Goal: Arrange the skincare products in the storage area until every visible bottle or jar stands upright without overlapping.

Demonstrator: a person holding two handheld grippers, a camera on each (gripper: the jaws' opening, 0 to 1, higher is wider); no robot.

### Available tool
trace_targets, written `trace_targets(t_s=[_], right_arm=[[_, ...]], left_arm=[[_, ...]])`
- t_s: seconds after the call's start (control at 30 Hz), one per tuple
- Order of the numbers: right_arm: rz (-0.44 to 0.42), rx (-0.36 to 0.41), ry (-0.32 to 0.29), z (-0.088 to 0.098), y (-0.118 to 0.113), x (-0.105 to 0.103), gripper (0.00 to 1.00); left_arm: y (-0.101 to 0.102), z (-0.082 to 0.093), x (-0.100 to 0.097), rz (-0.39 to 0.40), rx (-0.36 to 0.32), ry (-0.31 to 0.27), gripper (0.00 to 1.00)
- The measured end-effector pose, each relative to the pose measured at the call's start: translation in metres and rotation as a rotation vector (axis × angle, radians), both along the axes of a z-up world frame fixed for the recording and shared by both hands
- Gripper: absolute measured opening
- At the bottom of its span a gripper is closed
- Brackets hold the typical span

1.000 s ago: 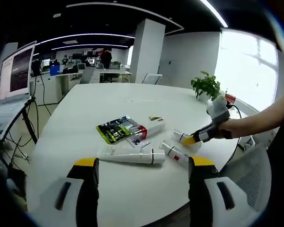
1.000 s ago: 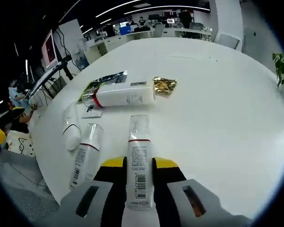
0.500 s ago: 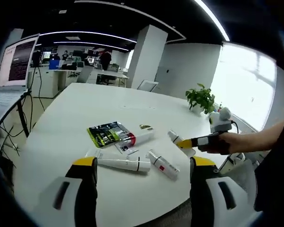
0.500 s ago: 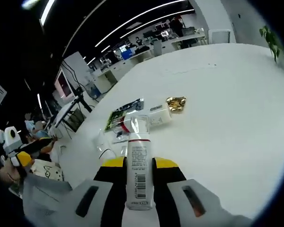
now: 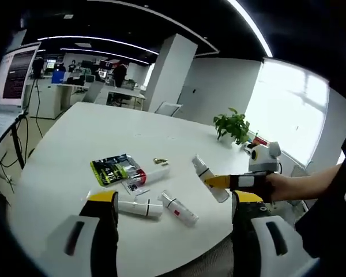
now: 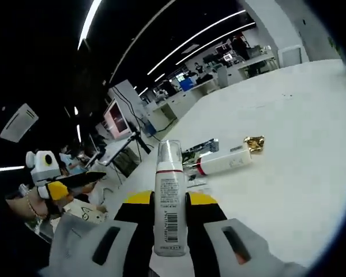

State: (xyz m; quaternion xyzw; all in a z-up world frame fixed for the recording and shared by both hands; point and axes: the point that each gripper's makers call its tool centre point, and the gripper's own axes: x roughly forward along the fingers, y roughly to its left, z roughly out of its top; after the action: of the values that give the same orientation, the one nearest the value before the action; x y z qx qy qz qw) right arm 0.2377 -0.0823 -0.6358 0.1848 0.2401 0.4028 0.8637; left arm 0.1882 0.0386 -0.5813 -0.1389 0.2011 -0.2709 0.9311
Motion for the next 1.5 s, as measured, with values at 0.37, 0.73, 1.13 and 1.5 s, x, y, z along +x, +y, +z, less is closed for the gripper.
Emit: trace_targets(t_s=[0.37, 0.73, 1.13, 1.5], right_arm=[[0.094, 0.209, -0.073, 0.050, 0.017, -0.033, 0.20], [0.192, 0.456, -0.097, 0.101, 0.020, -0.064, 0.21], [0.293, 0.602, -0.109, 0.134, 0.023, -0.088, 0.21], [0.339, 0.599, -0.117, 0.137, 0.020, -0.095, 0.21]], left_arm=[[-0.041, 0.034, 0.001, -0.113, -0.099, -0.018, 0.72], [-0.075, 0.062, -0.003, -0.277, -0.197, -0.024, 0.67], [-0.110, 0.102, -0.021, -0.515, -0.284, -0.045, 0.34], [-0.121, 0.106, -0.033, -0.565, -0.241, -0.076, 0.18]])
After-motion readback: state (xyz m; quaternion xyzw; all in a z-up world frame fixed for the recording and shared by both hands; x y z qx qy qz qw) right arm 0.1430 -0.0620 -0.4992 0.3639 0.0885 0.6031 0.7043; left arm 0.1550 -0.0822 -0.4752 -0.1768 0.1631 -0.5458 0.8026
